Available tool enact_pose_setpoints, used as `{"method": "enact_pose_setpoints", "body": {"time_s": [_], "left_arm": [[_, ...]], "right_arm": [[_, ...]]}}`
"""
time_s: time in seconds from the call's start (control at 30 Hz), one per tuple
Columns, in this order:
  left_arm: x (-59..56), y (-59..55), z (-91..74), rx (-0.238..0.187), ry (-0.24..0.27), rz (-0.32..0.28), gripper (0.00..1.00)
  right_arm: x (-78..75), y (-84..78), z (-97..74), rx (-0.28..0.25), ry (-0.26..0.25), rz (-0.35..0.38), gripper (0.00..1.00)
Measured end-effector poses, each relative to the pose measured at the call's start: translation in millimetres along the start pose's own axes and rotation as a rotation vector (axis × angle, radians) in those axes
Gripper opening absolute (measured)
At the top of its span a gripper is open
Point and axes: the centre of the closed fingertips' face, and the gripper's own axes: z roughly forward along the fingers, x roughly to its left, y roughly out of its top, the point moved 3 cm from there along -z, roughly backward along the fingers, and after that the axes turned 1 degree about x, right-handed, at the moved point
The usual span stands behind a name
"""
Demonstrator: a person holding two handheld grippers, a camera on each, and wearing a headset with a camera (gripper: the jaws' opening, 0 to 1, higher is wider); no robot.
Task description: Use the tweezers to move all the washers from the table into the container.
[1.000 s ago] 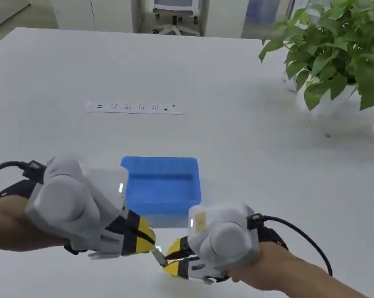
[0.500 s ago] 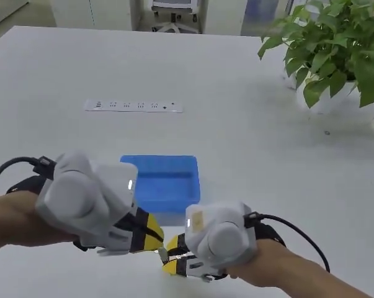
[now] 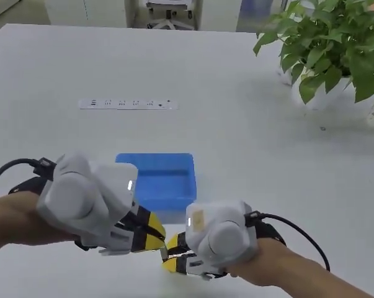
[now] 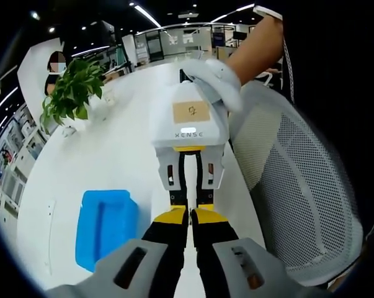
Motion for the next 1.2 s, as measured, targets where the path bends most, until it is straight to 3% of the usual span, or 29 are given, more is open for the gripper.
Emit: {"method": "enact_pose_setpoints", "body": {"time_s": [0.27, 0.8, 1.2], "left_arm": [[-0.6, 0.6, 5.9, -0.028, -0.016, -0.005, 0.06], [6.3, 5.4, -0.3, -0.042, -0.003, 0.013, 0.05], [10.7, 5.5, 5.2, -0.045, -0.014, 0.016, 0.05]], "right_arm": [[0.1, -1.1, -1.5, -0.007, 0.002, 0.009, 0.1], [-8.5, 4.0, -7.2, -0.023, -0.026, 0.0, 0.12], [-12.1, -2.8, -9.5, -0.012, -0.039, 0.007, 0.12]]}}
